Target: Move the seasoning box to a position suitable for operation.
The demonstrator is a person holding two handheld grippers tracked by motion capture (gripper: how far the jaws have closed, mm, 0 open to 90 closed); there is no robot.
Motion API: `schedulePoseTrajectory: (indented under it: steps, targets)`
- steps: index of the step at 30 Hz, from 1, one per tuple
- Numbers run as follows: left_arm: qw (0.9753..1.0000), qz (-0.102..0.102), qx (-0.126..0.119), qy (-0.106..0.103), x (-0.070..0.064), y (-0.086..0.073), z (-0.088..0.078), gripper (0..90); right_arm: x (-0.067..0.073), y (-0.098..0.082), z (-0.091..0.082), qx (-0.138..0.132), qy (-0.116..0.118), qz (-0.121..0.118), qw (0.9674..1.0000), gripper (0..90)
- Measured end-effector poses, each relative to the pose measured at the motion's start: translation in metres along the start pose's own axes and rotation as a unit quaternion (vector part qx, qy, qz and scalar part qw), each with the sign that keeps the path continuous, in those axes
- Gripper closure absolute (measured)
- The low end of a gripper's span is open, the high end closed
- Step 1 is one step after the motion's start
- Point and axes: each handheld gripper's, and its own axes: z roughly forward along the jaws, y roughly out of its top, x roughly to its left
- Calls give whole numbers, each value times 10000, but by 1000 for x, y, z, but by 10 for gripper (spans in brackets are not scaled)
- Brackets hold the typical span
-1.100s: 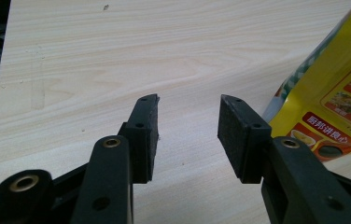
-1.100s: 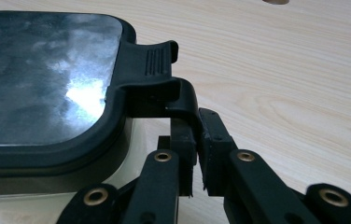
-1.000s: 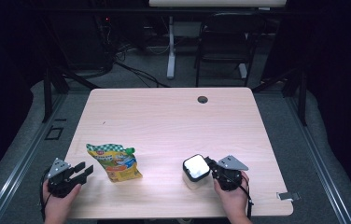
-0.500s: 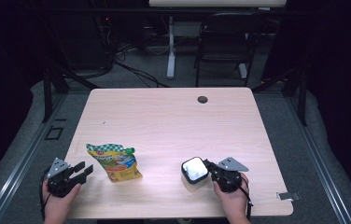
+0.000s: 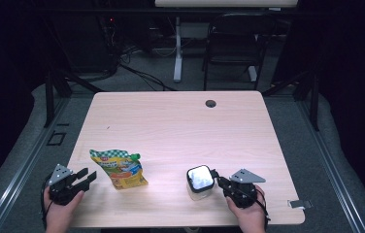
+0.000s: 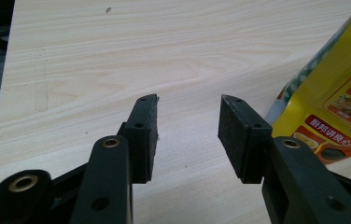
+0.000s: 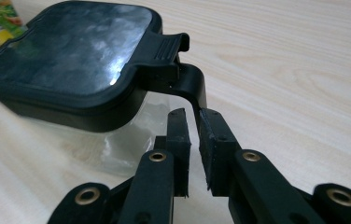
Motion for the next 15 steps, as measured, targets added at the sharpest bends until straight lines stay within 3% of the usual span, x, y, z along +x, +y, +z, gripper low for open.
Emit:
schedulePoseTrajectory:
  steps: [5,13,15]
  targets:
    - [10000,20,40,10,-1,1,0,577,7,-4,-7,69,97,-24,9999,832]
    - [10000,20,10,9,-1,1,1,577,24,-8,-6,104,223,-363,9990,900]
    - [10000,20,13,7,-1,1,1,577,25,-9,-6,84,275,-327,9991,900]
